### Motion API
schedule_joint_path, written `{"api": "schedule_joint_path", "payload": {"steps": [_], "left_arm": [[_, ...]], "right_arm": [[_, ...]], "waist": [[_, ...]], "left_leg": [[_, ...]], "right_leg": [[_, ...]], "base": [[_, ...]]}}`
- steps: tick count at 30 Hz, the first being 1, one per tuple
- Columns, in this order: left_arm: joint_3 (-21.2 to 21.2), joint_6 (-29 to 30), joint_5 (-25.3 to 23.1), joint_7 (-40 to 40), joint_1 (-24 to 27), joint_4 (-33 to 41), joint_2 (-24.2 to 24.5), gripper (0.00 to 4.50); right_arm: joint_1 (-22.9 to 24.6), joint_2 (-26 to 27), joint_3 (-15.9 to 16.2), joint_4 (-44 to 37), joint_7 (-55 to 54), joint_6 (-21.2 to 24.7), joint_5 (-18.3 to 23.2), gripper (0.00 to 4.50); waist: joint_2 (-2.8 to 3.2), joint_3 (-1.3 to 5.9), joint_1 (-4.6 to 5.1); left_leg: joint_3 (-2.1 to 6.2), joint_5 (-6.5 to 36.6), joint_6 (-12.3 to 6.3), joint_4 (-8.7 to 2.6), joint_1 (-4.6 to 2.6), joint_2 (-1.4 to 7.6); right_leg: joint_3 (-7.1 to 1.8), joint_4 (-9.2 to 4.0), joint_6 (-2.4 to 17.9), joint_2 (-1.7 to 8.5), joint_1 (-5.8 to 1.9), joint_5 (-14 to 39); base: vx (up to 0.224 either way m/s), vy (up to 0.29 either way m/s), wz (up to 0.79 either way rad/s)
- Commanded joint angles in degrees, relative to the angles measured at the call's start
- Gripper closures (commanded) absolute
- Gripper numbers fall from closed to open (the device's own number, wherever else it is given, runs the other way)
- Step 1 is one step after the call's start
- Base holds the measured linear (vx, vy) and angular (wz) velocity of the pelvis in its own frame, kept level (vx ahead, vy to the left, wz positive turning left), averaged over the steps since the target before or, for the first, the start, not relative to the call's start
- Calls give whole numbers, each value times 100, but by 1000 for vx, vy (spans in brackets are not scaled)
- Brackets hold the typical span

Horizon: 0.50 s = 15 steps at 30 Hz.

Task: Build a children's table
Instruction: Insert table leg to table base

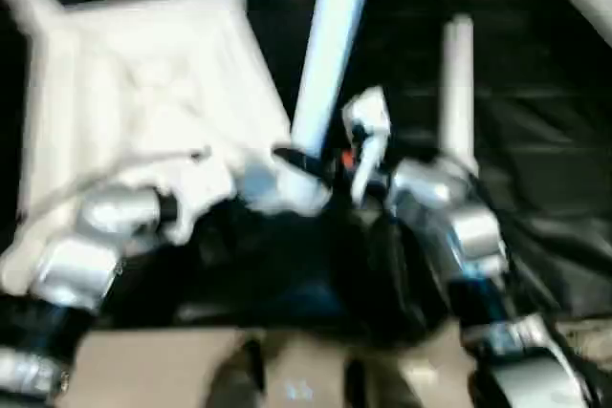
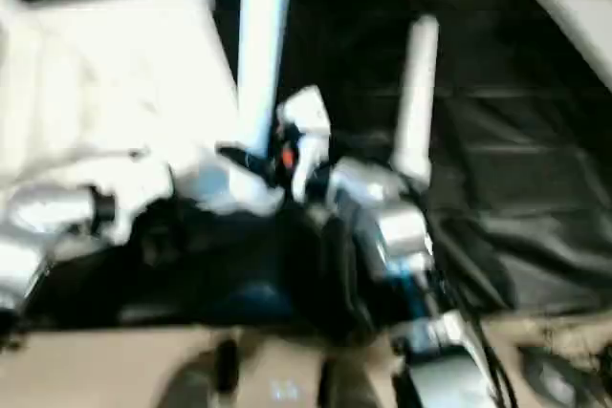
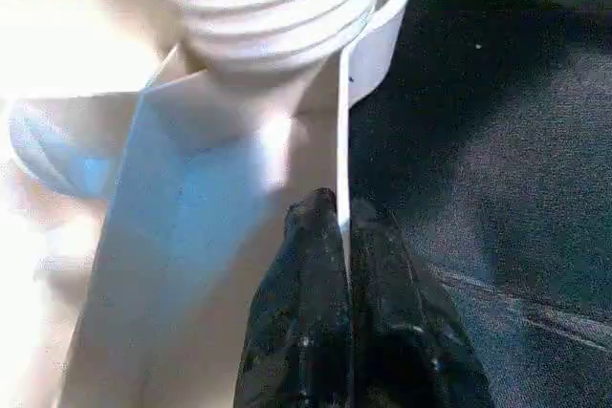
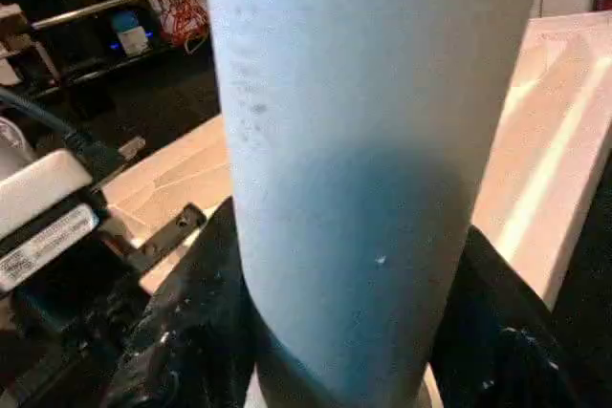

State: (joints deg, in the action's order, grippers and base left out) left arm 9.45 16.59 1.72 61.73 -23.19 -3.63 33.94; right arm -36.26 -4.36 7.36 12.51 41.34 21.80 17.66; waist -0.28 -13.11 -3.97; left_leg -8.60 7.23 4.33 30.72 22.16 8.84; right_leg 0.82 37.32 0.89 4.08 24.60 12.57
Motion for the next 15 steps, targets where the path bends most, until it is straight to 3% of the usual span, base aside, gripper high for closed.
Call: {"api": "schedule_joint_path", "payload": {"steps": [1, 2, 3, 4, 6, 11, 15], "left_arm": [[109, 102, 150, -104, 206, -169, -133, 450], [100, 118, 174, -140, 227, -131, -151, 450], [95, 130, 188, -169, 239, -109, -162, 450], [91, 121, 187, -206, 217, -128, -191, 450], [99, 48, 138, -229, 153, -248, -264, 450], [164, -99, 24, -229, 74, -425, -282, 450], [167, -107, 46, -174, 10, -437, -252, 450]], "right_arm": [[4, -24, -12, 43, -49, -24, -10, 264], [-1, -24, -40, 27, -54, -36, 3, 264], [-2, -25, -55, 17, -56, -44, 8, 264], [-28, -28, -79, 55, -53, -67, 6, 264], [-69, -48, -84, 184, -27, -165, -42, 264], [-81, -92, -4, 386, 13, -350, -185, 264], [-35, -225, 198, 483, 38, -377, -407, 264]], "waist": [[-9, 545, 124], [-17, 563, 136], [-60, 563, 138], [-55, 620, 121], [-74, 641, 118], [-74, 660, 89], [-67, 726, 89]], "left_leg": [[-9, 1280, -183, -297, -240, 365], [-52, 1273, -224, -280, -217, 353], [-98, 1075, -310, -262, -109, 339], [-108, 957, -332, -247, -98, 339], [-129, 692, -431, -220, -63, 321], [-135, 818, -405, -218, -72, 322], [-130, 854, -336, -209, -69, 320]], "right_leg": [[-199, -519, 1339, 280, -192, 758], [-213, -533, 1399, 307, -217, 727], [-233, -539, 1385, 337, -294, 643], [-235, -523, 1362, 347, -330, 576], [-236, -508, 1268, 345, -342, 356], [-237, -546, 1144, 350, -334, 800], [-228, -542, 1102, 334, -344, 923]], "base": [[0, 0, 0], [0, 0, 0], [0, 0, 0], [0, 0, 0], [0, 0, 0], [0, 0, 0], [0, 0, 0]]}}
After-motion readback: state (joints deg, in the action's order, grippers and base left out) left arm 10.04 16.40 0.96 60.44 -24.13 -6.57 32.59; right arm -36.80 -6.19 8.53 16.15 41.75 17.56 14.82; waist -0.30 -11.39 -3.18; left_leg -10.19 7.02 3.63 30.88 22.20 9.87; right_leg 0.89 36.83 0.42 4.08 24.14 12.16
